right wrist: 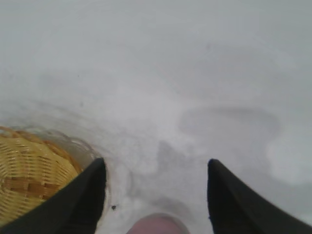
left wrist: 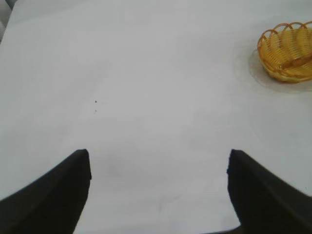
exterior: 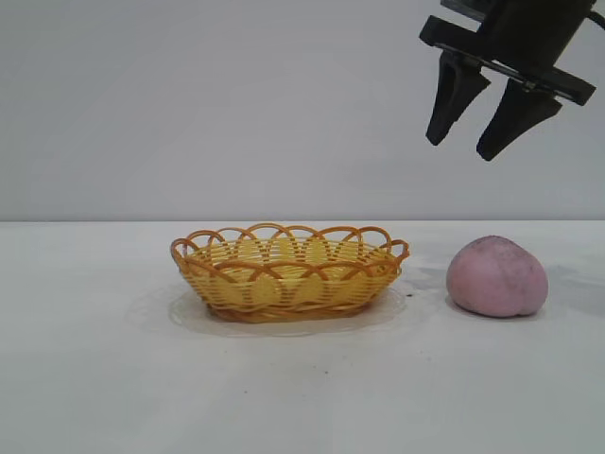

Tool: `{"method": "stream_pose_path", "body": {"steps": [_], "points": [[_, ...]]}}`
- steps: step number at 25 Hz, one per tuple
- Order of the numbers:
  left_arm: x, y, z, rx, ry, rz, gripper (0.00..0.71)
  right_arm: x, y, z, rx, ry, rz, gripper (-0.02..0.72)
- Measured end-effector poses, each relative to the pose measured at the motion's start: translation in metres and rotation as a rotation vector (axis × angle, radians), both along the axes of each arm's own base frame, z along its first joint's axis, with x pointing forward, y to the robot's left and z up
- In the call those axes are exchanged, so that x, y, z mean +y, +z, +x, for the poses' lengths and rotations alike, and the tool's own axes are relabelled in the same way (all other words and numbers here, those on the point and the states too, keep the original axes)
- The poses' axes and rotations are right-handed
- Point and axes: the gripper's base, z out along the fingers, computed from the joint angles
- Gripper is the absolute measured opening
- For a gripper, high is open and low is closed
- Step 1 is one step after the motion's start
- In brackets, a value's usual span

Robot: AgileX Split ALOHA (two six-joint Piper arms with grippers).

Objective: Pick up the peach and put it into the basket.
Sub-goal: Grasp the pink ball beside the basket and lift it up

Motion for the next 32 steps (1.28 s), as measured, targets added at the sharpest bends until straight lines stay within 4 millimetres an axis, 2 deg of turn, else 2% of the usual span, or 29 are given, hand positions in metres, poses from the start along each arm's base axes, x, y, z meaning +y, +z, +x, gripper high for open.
{"method": "stream_pose_path", "body": {"steps": [9, 11, 13, 15, 21, 28, 32], "points": [[0.000, 0.000, 0.000, -0.002, -0.001, 0.001, 0.515, 0.000, 0.000, -0.002, 0.002, 0.039, -0.012, 0.415], [0.000, 0.000, 0.000, -0.002, -0.001, 0.001, 0.515, 0.000, 0.006, -0.006, -0.004, 0.075, -0.020, 0.415], [0.000, 0.000, 0.000, -0.002, -0.001, 0.001, 0.515, -0.001, 0.013, -0.010, -0.010, 0.107, -0.041, 0.354], [0.000, 0.000, 0.000, -0.002, -0.001, 0.001, 0.515, -0.004, 0.018, -0.015, -0.004, 0.138, -0.073, 0.365], [0.000, 0.000, 0.000, -0.002, -0.001, 0.001, 0.515, -0.008, 0.020, -0.033, 0.149, 0.164, -0.144, 0.365], [0.000, 0.000, 0.000, -0.002, -0.001, 0.001, 0.515, 0.022, 0.015, -0.050, 0.213, 0.173, -0.299, 0.365], [0.000, 0.000, 0.000, -0.002, -0.001, 0.001, 0.515, 0.033, 0.001, -0.052, 0.264, 0.132, -0.332, 0.365]]}}
